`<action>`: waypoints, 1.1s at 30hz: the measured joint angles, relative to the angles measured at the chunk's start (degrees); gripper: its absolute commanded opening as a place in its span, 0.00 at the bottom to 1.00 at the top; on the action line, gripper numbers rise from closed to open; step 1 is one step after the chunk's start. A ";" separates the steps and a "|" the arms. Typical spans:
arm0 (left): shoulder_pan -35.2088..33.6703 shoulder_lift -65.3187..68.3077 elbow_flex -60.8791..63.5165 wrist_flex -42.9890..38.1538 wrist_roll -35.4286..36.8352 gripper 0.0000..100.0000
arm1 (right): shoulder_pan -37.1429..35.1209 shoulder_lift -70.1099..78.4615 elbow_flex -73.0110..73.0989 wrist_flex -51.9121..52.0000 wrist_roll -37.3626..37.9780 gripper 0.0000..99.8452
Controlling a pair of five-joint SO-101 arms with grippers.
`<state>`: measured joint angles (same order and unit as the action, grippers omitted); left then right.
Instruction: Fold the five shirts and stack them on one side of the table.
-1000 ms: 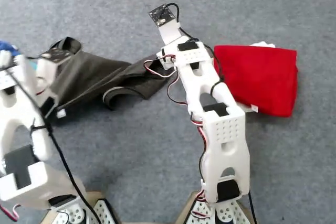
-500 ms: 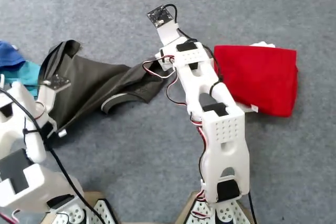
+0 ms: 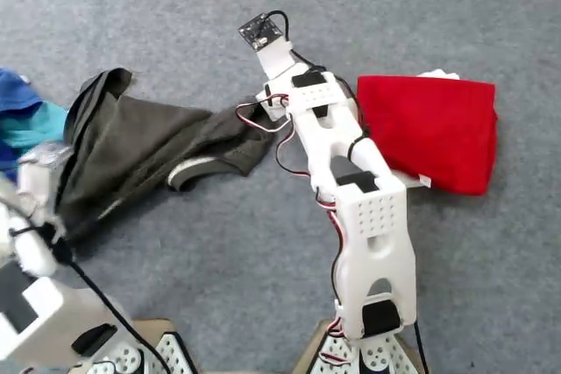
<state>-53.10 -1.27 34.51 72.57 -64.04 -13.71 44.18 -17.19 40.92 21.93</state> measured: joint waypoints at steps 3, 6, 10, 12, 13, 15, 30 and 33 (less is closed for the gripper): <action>-3.16 0.00 0.00 0.00 0.00 0.17 | 0.09 0.53 -0.53 0.00 -0.09 0.02; -5.89 0.00 0.18 0.00 0.00 0.17 | 0.09 0.53 -0.53 0.00 -0.09 0.02; -8.26 0.00 0.18 0.00 2.37 0.17 | 0.09 0.53 -0.53 0.00 -0.18 0.02; -8.35 0.00 -0.09 0.00 6.51 0.17 | 0.09 0.53 -0.53 0.00 -0.18 0.02; -8.18 0.00 -0.35 0.26 8.97 0.17 | 0.09 0.53 -0.53 0.00 -0.18 0.02; -6.95 0.00 -1.41 2.37 15.38 0.17 | 0.09 0.53 -0.53 0.00 -0.18 0.02; 11.78 0.00 -8.88 10.46 43.52 0.17 | 0.09 3.96 -6.24 2.11 -1.58 0.01; 16.62 0.00 -10.11 10.55 50.81 0.17 | 0.09 5.89 -10.20 4.92 -2.11 0.01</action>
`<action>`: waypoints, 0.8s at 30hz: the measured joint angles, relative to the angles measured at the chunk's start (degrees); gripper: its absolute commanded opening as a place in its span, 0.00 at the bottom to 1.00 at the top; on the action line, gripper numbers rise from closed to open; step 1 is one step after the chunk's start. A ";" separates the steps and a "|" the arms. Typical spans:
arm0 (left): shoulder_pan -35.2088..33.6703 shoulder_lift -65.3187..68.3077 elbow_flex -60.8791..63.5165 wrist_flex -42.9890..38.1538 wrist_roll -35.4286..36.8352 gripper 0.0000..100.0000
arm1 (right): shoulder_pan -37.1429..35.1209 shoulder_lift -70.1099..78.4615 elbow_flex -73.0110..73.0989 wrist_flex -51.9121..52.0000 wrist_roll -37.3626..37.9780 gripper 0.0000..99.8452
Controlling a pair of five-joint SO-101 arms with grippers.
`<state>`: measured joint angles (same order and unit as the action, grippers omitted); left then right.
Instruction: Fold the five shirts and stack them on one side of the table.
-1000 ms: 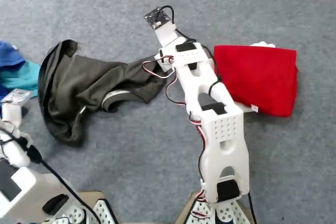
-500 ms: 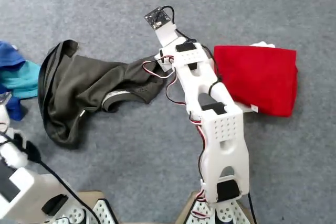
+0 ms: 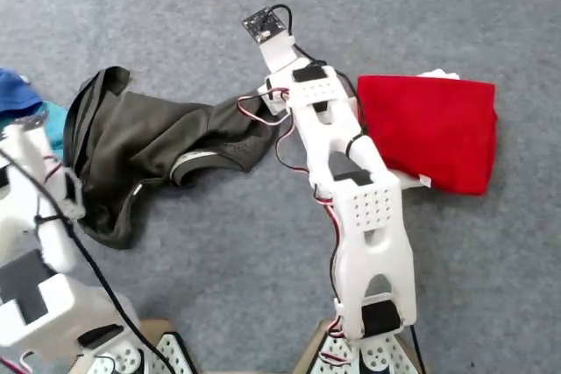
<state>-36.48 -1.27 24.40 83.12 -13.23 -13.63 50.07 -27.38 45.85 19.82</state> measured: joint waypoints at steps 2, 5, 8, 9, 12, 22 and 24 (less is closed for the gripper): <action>1.76 0.00 0.00 -1.41 5.45 0.17 | 0.00 1.41 -2.81 2.20 -0.09 0.01; 2.64 0.00 0.26 -6.68 12.57 0.17 | 0.00 3.69 -7.21 5.36 -0.09 0.01; 2.90 2.46 1.14 -12.31 16.88 0.17 | 0.00 5.80 -11.43 8.18 -0.09 0.01; 2.90 4.04 1.14 -13.63 17.67 0.17 | 0.00 6.59 -12.84 9.14 -0.09 0.01; 2.90 8.79 0.00 -13.54 18.64 0.17 | 0.00 8.70 -16.88 11.78 -0.09 0.01; 3.08 26.02 -21.80 -0.53 26.64 0.15 | 0.00 14.68 -28.40 18.55 -0.09 0.01; 2.99 29.19 -29.19 2.29 26.90 0.13 | 0.00 15.65 -30.24 19.52 -0.09 0.01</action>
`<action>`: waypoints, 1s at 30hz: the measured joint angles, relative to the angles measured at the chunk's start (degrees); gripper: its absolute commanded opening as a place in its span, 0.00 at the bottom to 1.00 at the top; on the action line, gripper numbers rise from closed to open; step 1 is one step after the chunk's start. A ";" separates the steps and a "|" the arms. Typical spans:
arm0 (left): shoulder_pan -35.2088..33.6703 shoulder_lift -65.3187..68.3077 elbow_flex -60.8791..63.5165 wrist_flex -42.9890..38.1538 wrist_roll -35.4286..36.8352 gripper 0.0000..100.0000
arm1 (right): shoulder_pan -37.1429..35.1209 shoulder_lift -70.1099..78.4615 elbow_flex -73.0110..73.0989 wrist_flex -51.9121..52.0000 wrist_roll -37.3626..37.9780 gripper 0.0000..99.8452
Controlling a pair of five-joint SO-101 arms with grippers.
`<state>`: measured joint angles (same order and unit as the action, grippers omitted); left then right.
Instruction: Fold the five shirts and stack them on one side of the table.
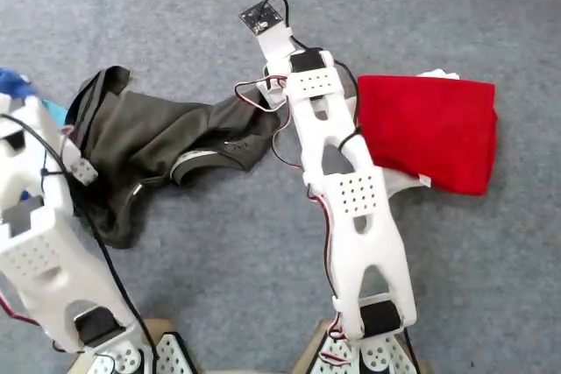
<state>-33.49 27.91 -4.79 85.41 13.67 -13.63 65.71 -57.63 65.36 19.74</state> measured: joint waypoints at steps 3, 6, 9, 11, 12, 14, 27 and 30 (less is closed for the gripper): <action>-1.58 4.84 -11.25 3.08 0.26 0.14 | 0.00 1.23 -2.37 1.32 0.00 0.01; -2.90 10.37 -22.51 5.80 0.35 0.16 | 0.00 1.93 -3.96 2.11 0.00 0.01; -3.25 17.23 -33.14 10.37 0.35 0.16 | 0.00 2.37 -5.01 2.90 0.00 0.01; -3.25 21.19 -39.65 13.54 0.35 0.16 | 0.00 2.64 -5.10 2.90 0.00 0.01; -3.25 22.42 -42.11 14.07 0.35 0.16 | 0.00 2.64 -5.10 2.90 0.00 0.01; -3.25 22.95 -44.75 14.68 0.35 0.16 | 0.00 2.64 -5.10 2.90 0.00 0.01; -1.67 -2.02 -22.86 15.03 -7.65 0.18 | 0.00 2.64 -5.10 2.90 0.00 0.01; -1.85 -8.26 -16.97 15.03 -7.65 0.22 | 0.00 2.64 -5.10 2.90 0.00 0.01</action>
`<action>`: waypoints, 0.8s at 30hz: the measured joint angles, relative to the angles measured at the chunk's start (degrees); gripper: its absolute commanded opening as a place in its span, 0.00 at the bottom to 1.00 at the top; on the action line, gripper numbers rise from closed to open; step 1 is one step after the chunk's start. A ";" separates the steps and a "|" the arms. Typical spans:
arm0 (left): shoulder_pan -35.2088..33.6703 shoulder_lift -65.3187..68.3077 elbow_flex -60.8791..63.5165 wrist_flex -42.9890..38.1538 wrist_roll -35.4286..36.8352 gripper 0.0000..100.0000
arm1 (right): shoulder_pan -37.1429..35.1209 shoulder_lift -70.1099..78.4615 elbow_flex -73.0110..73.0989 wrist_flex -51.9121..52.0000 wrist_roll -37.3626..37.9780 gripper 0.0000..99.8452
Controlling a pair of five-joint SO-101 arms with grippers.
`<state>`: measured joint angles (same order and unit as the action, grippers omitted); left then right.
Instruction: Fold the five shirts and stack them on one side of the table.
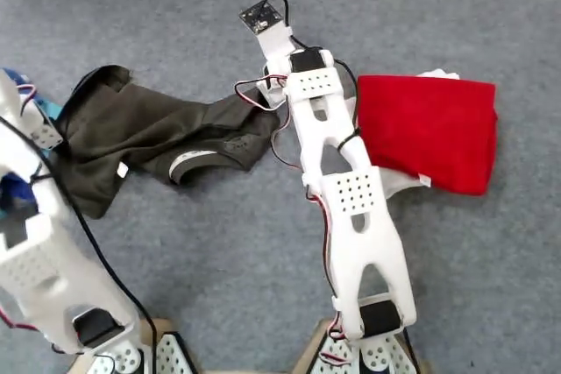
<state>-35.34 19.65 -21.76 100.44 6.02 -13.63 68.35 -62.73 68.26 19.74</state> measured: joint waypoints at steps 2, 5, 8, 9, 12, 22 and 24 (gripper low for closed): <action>-0.79 -4.04 2.55 0.00 -0.26 0.22 | 0.00 0.00 0.00 0.00 0.00 0.01; -3.16 -9.76 4.92 0.00 -0.44 0.22 | 0.00 0.00 0.00 0.00 0.00 0.01; -4.13 -15.47 8.44 0.00 -2.29 0.22 | 0.00 0.00 0.00 0.00 0.00 0.01; -4.04 -17.32 10.46 0.00 -4.04 0.22 | 0.00 0.00 0.00 0.00 0.00 0.01; -1.23 -21.63 18.37 0.00 -6.59 0.22 | 0.00 0.00 0.00 0.00 0.00 0.01; -0.62 -23.47 33.23 -3.78 8.88 0.25 | 0.00 0.00 0.00 0.00 0.00 0.01; -0.44 -21.45 33.76 -3.78 13.54 0.25 | 0.00 0.00 0.00 0.00 0.00 0.01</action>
<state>-35.78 -1.80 12.00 96.66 19.56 -13.63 68.35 -62.73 68.26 19.74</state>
